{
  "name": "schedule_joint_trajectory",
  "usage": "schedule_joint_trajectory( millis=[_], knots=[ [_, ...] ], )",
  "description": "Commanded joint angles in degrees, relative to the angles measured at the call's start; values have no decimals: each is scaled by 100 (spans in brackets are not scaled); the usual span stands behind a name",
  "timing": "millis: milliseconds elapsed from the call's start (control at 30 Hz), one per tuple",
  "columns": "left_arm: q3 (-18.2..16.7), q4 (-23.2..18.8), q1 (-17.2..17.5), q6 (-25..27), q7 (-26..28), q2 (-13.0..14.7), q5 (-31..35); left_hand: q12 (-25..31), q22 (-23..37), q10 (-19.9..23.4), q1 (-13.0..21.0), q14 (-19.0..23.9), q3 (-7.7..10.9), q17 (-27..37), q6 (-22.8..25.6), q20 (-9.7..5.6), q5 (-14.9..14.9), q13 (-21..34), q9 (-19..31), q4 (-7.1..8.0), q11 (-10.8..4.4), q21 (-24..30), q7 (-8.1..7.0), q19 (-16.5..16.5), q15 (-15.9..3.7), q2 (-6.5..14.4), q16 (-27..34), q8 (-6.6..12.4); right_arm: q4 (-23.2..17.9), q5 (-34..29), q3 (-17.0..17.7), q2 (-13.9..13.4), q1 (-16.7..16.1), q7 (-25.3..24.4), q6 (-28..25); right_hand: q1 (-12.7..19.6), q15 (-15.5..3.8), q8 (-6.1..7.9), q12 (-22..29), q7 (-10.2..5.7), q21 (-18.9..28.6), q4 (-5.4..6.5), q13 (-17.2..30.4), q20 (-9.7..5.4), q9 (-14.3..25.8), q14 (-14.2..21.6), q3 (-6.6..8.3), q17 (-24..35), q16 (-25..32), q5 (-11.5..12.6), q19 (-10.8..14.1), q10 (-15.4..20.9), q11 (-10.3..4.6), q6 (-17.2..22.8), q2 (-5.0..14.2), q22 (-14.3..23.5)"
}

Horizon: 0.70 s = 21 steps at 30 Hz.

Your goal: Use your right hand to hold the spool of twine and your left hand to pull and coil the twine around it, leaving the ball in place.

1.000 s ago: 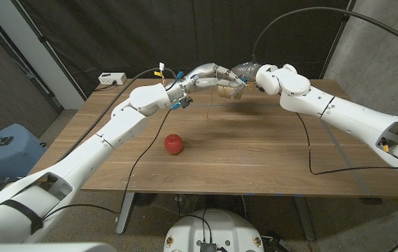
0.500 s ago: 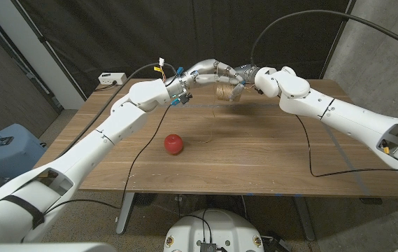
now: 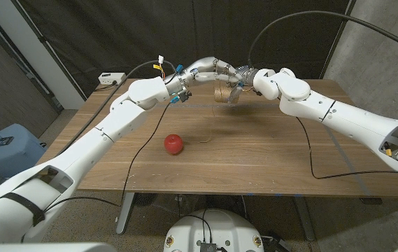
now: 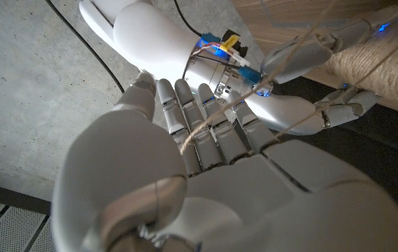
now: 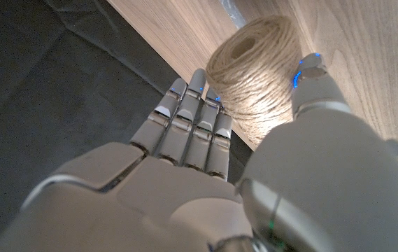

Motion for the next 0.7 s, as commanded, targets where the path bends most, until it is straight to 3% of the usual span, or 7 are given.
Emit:
schedule_joint_trajectory(
  millis=[33,300,700],
  knots=[
    [-16,58,-62,-51,23,11,35,-6,27,31,16,37,8,7,7,13,39,25,29,-23,-7,14,2,45,22,40,-9,-2,-407,-66,45,-152,-135,14,189,612,-871,36,37,-922,-12,-8,13,5,11,70,-46,29,-20,23,52,818,-751,1003,675,10],
    [-15,94,-105,-92,7,-2,34,-15,27,29,25,31,9,8,3,11,41,35,30,-29,-12,13,6,41,14,38,-15,-5,-496,-83,70,-153,-198,44,265,626,-869,37,31,-922,-13,-9,16,4,15,63,-49,26,-41,22,54,819,-754,998,683,10],
    [-35,92,-136,-87,-7,37,31,-30,27,19,25,34,5,9,4,2,42,49,31,-30,-7,13,9,43,19,32,-20,-9,-254,-69,-25,8,-176,103,438,628,-864,34,24,-922,-15,-4,22,3,18,72,-63,26,-58,19,55,822,-743,981,683,10]
  ],
)
